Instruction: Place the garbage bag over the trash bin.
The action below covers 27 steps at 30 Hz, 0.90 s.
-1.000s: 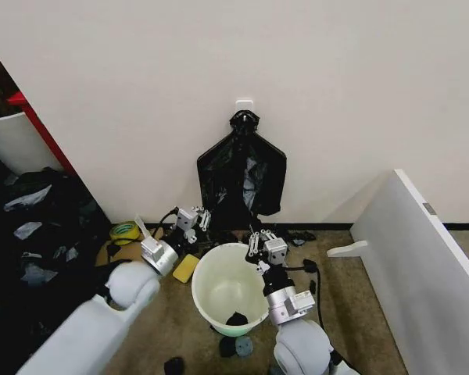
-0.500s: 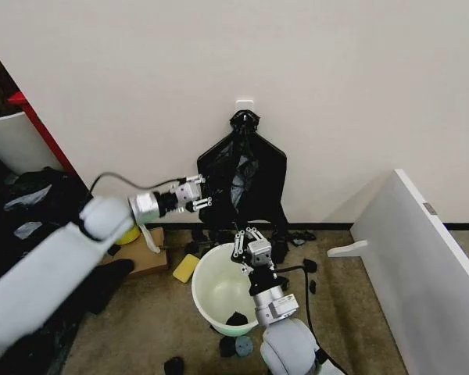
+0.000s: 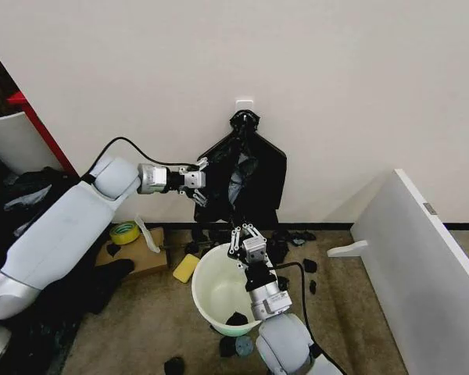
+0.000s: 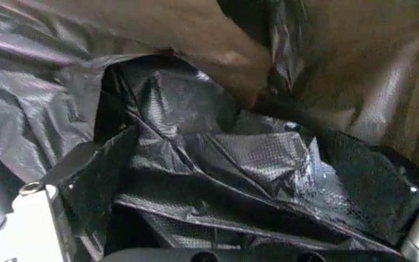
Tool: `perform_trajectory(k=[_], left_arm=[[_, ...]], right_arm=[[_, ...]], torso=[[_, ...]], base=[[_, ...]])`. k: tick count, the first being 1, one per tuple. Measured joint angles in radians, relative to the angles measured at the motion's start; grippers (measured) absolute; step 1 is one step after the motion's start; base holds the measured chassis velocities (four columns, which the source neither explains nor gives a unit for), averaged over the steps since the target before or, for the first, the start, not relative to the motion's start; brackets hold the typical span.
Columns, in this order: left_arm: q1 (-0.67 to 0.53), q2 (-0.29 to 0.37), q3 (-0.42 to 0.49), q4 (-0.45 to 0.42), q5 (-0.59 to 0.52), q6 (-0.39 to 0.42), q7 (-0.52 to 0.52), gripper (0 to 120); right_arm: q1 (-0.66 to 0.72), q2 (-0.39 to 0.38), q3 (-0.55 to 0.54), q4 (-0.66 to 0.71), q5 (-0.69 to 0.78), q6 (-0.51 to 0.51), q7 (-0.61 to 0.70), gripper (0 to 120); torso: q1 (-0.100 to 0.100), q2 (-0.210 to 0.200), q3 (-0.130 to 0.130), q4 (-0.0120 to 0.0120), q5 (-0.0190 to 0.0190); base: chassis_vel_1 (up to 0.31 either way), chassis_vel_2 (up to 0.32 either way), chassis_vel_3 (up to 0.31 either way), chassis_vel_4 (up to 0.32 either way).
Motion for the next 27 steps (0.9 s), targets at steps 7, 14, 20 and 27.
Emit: perform_trajectory(k=[7, 14, 20, 27], left_arm=[[0.005, -0.020, -0.013, 0.020, 0.090, 0.005, -0.020, 85], [0.021, -0.022, -0.027, 0.022, 0.085, 0.028, -0.023, 62], [0.045, -0.022, -0.046, 0.017, 0.060, 0.055, -0.020, 43], [0.130, -0.006, -0.100, -0.011, -0.103, 0.130, -0.065, 7]], right_arm=[[-0.003, 0.000, 0.000, 0.003, -0.005, -0.001, 0.001, 0], [-0.006, -0.005, 0.003, 0.007, -0.006, -0.001, 0.001, 0], [-0.009, -0.006, 0.008, 0.012, -0.005, -0.002, 0.002, 0], [-0.019, -0.010, 0.023, 0.022, -0.005, -0.002, 0.002, 0]], torso=[[0.000, 0.000, 0.000, 0.0000, 0.0002], [0.000, 0.000, 0.000, -0.0001, 0.0001], [0.000, 0.000, 0.000, 0.0000, -0.0002], [0.000, 0.000, 0.000, -0.0001, 0.0002]], base=[[0.000, 0.000, 0.000, 0.000], [0.000, 0.000, 0.000, 0.000], [0.000, 0.000, 0.000, 0.000], [0.000, 0.000, 0.000, 0.000]])
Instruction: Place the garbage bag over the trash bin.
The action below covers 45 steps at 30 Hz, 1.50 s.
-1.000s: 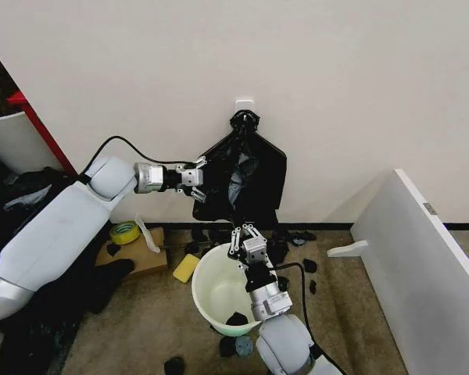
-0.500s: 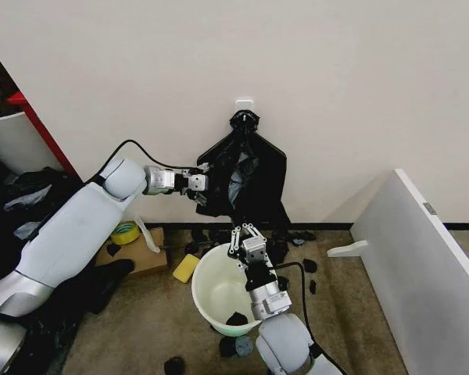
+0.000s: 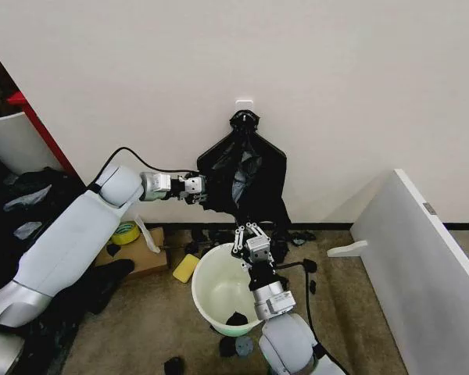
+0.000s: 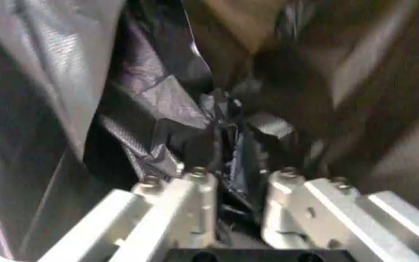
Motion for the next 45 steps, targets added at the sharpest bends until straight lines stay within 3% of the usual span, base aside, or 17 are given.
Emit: perform_trajectory(k=[2, 6, 7, 14, 17, 24, 28, 35, 45], left_arm=[[0.029, 0.004, -0.009, -0.011, -0.073, 0.023, -0.042, 0], [0.154, 0.014, -0.028, -0.075, -0.424, 0.060, -0.276, 0], [0.154, 0.014, -0.028, -0.075, -0.424, 0.060, -0.276, 0], [0.392, -0.004, -0.128, -0.222, -0.714, 0.044, -0.468, 0], [0.462, -0.017, -0.142, -0.273, -0.763, 0.027, -0.496, 0], [0.620, -0.056, -0.169, -0.375, -0.784, -0.024, -0.520, 0], [0.702, -0.065, -0.191, -0.414, -0.729, -0.061, -0.519, 0], [0.687, -0.035, -0.187, -0.416, -0.649, -0.103, -0.498, 0], [0.641, -0.033, -0.169, -0.375, -0.705, -0.180, -0.494, 0]], right_arm=[[-0.002, -0.001, 0.001, 0.001, 0.000, 0.000, 0.001, 0], [-0.006, -0.014, 0.002, 0.004, 0.014, 0.001, 0.010, 0], [-0.006, -0.014, 0.002, 0.004, 0.014, 0.001, 0.010, 0], [-0.027, -0.035, -0.012, 0.032, 0.089, -0.017, 0.039, 0], [-0.038, -0.041, -0.018, 0.047, 0.123, -0.022, 0.046, 0], [-0.080, -0.071, -0.024, 0.099, 0.204, -0.027, 0.062, 0], [-0.113, -0.094, -0.015, 0.125, 0.204, -0.024, 0.065, 0], [-0.117, -0.079, -0.009, 0.128, 0.181, -0.003, 0.034, 0], [-0.082, -0.065, -0.004, 0.102, 0.180, 0.017, 0.006, 0]], torso=[[0.000, 0.000, 0.000, 0.0001, 0.0000], [0.000, 0.000, 0.000, 0.0000, -0.0002], [0.000, 0.000, 0.000, 0.0000, -0.0002], [0.000, 0.000, 0.000, 0.0003, -0.0001], [0.000, 0.000, 0.000, 0.0002, -0.0001], [0.000, 0.000, 0.000, 0.0001, -0.0001], [0.000, 0.000, 0.000, 0.0003, -0.0003], [0.000, 0.000, 0.000, 0.0000, -0.0001], [0.000, 0.000, 0.000, 0.0001, -0.0005]], base=[[0.000, 0.000, 0.000, 0.000], [0.000, 0.000, 0.000, 0.000], [0.000, 0.000, 0.000, 0.000], [0.000, 0.000, 0.000, 0.000], [0.000, 0.000, 0.000, 0.000], [0.000, 0.000, 0.000, 0.000], [0.000, 0.000, 0.000, 0.000], [0.000, 0.000, 0.000, 0.000], [0.000, 0.000, 0.000, 0.000]])
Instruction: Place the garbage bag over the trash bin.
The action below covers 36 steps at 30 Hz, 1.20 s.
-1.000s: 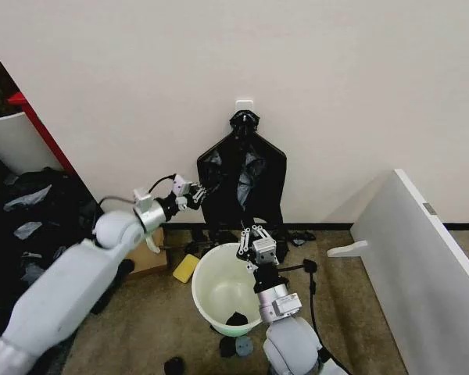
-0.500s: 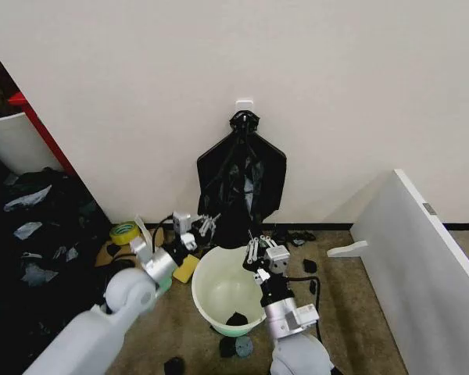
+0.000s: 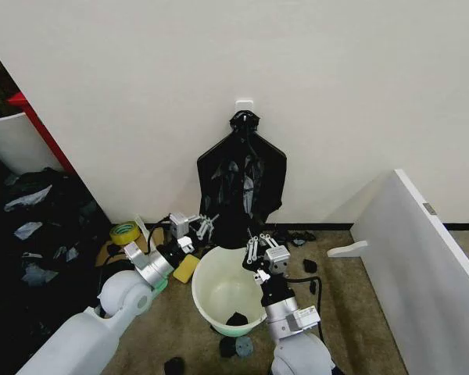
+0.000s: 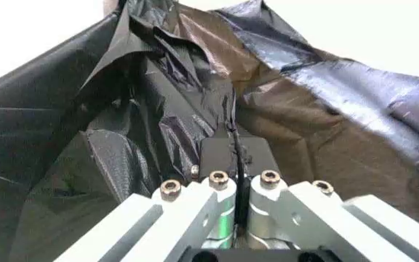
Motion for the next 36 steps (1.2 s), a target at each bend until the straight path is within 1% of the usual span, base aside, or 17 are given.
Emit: perform_trajectory(k=[3, 5, 6, 12, 13, 14, 17, 20, 21, 22, 25, 27, 29, 30, 31, 34, 36], left_arm=[[-0.038, 0.037, 0.017, 0.015, 0.037, -0.011, 0.011, 0], [-0.069, 0.075, 0.021, 0.022, 0.066, -0.021, 0.035, 8], [-0.069, 0.075, 0.021, 0.022, 0.066, -0.021, 0.035, 8], [-0.153, 0.207, 0.020, 0.037, 0.128, -0.039, 0.167, 34], [-0.170, 0.231, 0.020, 0.038, 0.134, -0.038, 0.188, 38], [-0.170, 0.231, 0.020, 0.038, 0.134, -0.038, 0.188, 38], [-0.220, 0.298, 0.034, 0.041, 0.149, -0.016, 0.244, 51], [-0.267, 0.343, 0.048, 0.046, 0.159, 0.013, 0.321, 63], [-0.281, 0.352, 0.049, 0.049, 0.165, 0.021, 0.346, 67], [-0.281, 0.352, 0.049, 0.049, 0.165, 0.021, 0.346, 67], [-0.339, 0.367, 0.051, 0.073, 0.184, 0.037, 0.443, 80], [-0.373, 0.367, 0.053, 0.092, 0.194, 0.039, 0.475, 88], [-0.394, 0.366, 0.061, 0.101, 0.200, 0.041, 0.460, 94], [-0.394, 0.366, 0.061, 0.101, 0.200, 0.041, 0.460, 94], [-0.407, 0.365, 0.067, 0.104, 0.209, 0.044, 0.434, 98], [-0.462, 0.357, 0.090, 0.107, 0.254, 0.061, 0.319, 100], [-0.496, 0.353, 0.114, 0.111, 0.266, 0.073, 0.291, 99]], right_arm=[[0.012, 0.001, 0.001, -0.005, -0.013, 0.013, -0.016, 0], [0.018, 0.006, 0.005, -0.010, -0.039, 0.026, -0.028, 0], [0.018, 0.006, 0.005, -0.010, -0.039, 0.026, -0.028, 0], [0.028, 0.016, 0.012, -0.024, -0.086, 0.050, -0.047, 0], [0.030, 0.017, 0.012, -0.026, -0.087, 0.050, -0.047, 0], [0.030, 0.017, 0.012, -0.026, -0.087, 0.050, -0.047, 0], [0.035, 0.020, 0.011, -0.028, -0.087, 0.051, -0.047, 0], [0.039, 0.025, 0.004, -0.031, -0.091, 0.051, -0.047, 0], [0.040, 0.027, 0.003, -0.033, -0.093, 0.051, -0.048, 0], [0.040, 0.027, 0.003, -0.033, -0.093, 0.051, -0.048, 0], [0.042, 0.034, 0.001, -0.040, -0.098, 0.051, -0.048, 0], [0.042, 0.038, 0.000, -0.043, -0.100, 0.052, -0.049, 0], [0.042, 0.039, -0.002, -0.045, -0.103, 0.052, -0.049, 0], [0.042, 0.039, -0.002, -0.045, -0.103, 0.052, -0.049, 0], [0.042, 0.040, -0.004, -0.046, -0.105, 0.053, -0.049, 0], [0.045, 0.046, -0.010, -0.052, -0.121, 0.055, -0.051, 0], [0.046, 0.051, -0.011, -0.056, -0.134, 0.059, -0.053, 0]], torso=[[0.000, 0.000, 0.000, -0.0001, 0.0003], [0.000, 0.000, 0.000, -0.0001, 0.0002], [0.000, 0.000, 0.000, -0.0001, 0.0002], [0.000, 0.000, 0.000, 0.0000, 0.0002], [0.000, 0.000, 0.000, 0.0001, 0.0003], [0.000, 0.000, 0.000, 0.0001, 0.0003], [0.000, 0.000, 0.000, 0.0000, 0.0002], [0.000, 0.000, 0.000, 0.0000, 0.0000], [0.000, 0.000, 0.000, 0.0001, 0.0002], [0.000, 0.000, 0.000, 0.0001, 0.0002], [0.000, 0.000, 0.000, 0.0000, 0.0002], [0.000, 0.000, 0.000, -0.0002, 0.0003], [0.000, 0.000, 0.000, 0.0000, 0.0002], [0.000, 0.000, 0.000, 0.0000, 0.0002], [0.000, 0.000, 0.000, 0.0000, 0.0001], [0.000, 0.000, 0.000, 0.0000, 0.0004], [0.000, 0.000, 0.000, 0.0001, 0.0005]], base=[[0.000, 0.000, 0.000, 0.000], [0.000, 0.000, 0.000, 0.000], [0.000, 0.000, 0.000, 0.000], [0.000, 0.000, 0.000, 0.000], [0.000, 0.000, 0.000, 0.000], [0.000, 0.000, 0.000, 0.000], [0.000, 0.000, 0.000, 0.000], [0.000, 0.000, 0.000, 0.000], [0.000, 0.000, 0.000, 0.000], [0.000, 0.000, 0.000, 0.000], [0.000, 0.000, 0.000, 0.000], [0.000, 0.000, 0.000, 0.000], [0.000, 0.000, 0.000, 0.000], [0.000, 0.000, 0.000, 0.000], [0.000, 0.000, 0.000, 0.000], [0.000, 0.000, 0.000, 0.000], [0.000, 0.000, 0.000, 0.000]])
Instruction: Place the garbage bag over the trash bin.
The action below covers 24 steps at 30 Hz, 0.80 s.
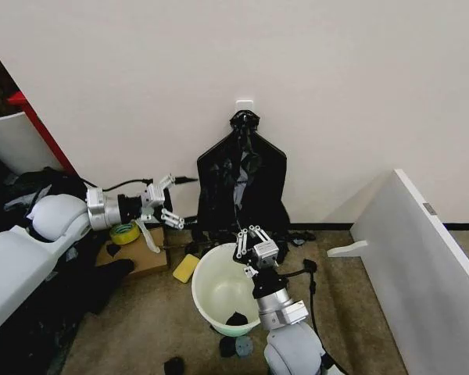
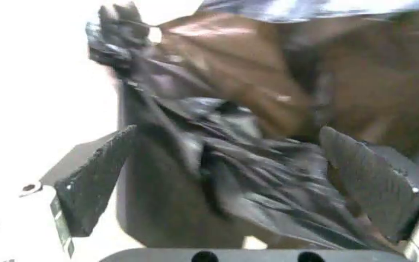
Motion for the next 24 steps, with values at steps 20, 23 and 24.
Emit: perform_trajectory(k=[20, 23, 24], left_arm=[[-0.518, -0.173, 0.388, 0.177, 0.254, 0.163, 0.377, 99], [-0.517, -0.178, 0.375, 0.185, 0.301, 0.163, 0.410, 99], [-0.515, -0.178, 0.369, 0.188, 0.318, 0.163, 0.423, 99]], right_arm=[[0.001, 0.040, 0.021, -0.025, -0.059, 0.008, 0.002, 0], [0.002, 0.039, 0.026, -0.026, -0.058, 0.007, 0.003, 0], [0.003, 0.039, 0.027, -0.027, -0.058, 0.007, 0.003, 0]], torso=[[0.000, 0.000, 0.000, -0.0001, -0.0002], [0.000, 0.000, 0.000, -0.0001, -0.0002], [0.000, 0.000, 0.000, -0.0001, 0.0000]], base=[[0.000, 0.000, 0.000, 0.000], [0.000, 0.000, 0.000, 0.000], [0.000, 0.000, 0.000, 0.000]])
